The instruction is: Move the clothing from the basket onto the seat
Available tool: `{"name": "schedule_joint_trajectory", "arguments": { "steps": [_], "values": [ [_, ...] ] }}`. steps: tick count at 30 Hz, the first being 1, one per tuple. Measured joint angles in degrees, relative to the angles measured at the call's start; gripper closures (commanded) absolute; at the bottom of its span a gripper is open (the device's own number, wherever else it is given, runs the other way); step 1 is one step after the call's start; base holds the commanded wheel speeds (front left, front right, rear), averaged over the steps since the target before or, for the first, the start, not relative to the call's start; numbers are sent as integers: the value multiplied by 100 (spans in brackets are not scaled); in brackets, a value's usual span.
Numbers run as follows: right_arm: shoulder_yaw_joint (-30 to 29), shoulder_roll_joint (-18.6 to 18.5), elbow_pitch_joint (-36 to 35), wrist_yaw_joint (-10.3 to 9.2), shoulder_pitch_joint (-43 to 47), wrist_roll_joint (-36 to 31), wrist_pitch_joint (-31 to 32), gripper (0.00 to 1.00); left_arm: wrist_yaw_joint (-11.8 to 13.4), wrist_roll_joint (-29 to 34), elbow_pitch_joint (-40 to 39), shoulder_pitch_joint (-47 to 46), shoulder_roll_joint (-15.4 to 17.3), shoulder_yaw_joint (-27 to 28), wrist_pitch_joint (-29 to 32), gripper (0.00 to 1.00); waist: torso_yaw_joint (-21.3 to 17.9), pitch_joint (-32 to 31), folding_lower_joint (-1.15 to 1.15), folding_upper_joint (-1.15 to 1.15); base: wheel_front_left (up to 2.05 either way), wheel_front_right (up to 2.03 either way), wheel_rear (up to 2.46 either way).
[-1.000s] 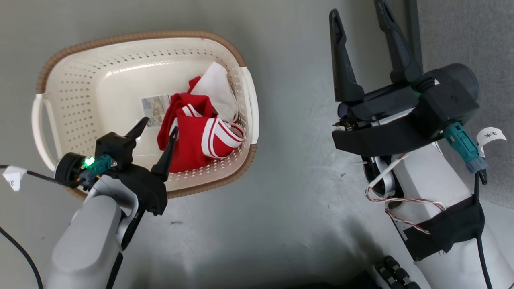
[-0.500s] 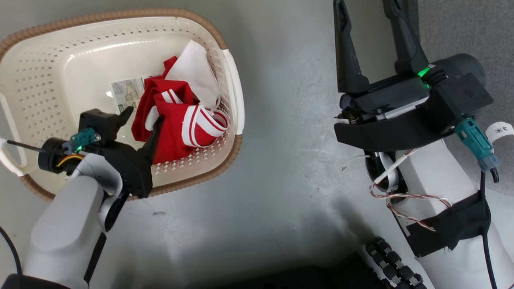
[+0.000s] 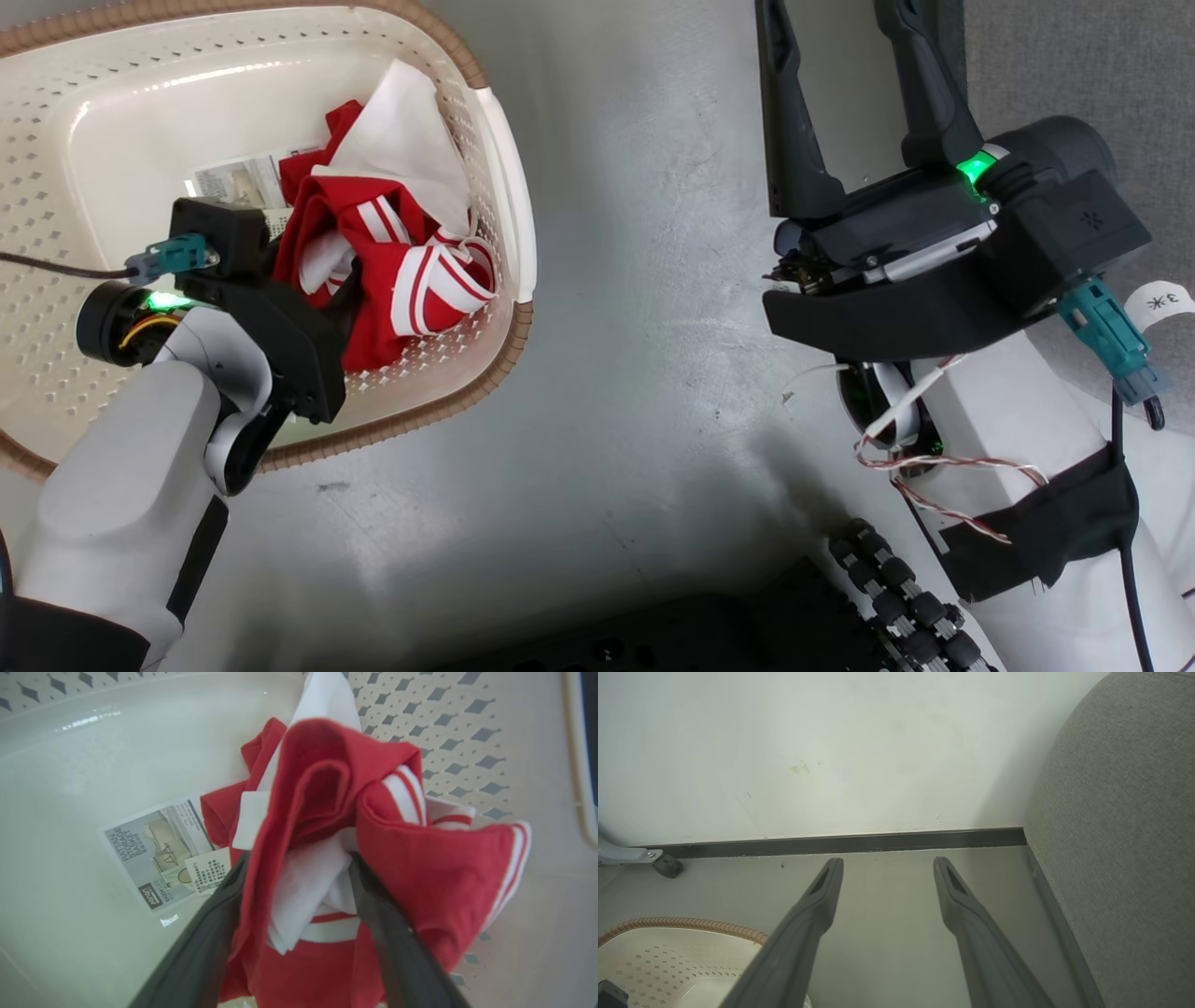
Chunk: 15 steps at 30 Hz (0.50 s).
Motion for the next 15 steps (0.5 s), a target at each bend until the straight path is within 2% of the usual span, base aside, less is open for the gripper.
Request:
{"name": "schedule_joint_trajectory", "arguments": {
  "steps": [2,3,15],
  "values": [
    [-15,2,3,0,-20,16,0,0,0,-16,-5,-36,14,-124,25,0,-30,30,0,0,0,0,0],
    [-26,1,9,0,-25,18,0,0,0,-51,-5,-40,13,-158,25,100,-40,40,0,0,0,0,0],
    [-230,3,388,0,-27,42,0,0,0,-365,211,8,-4,-414,-400,100,0,-306,0,0,0,0,0]
  ]
}}
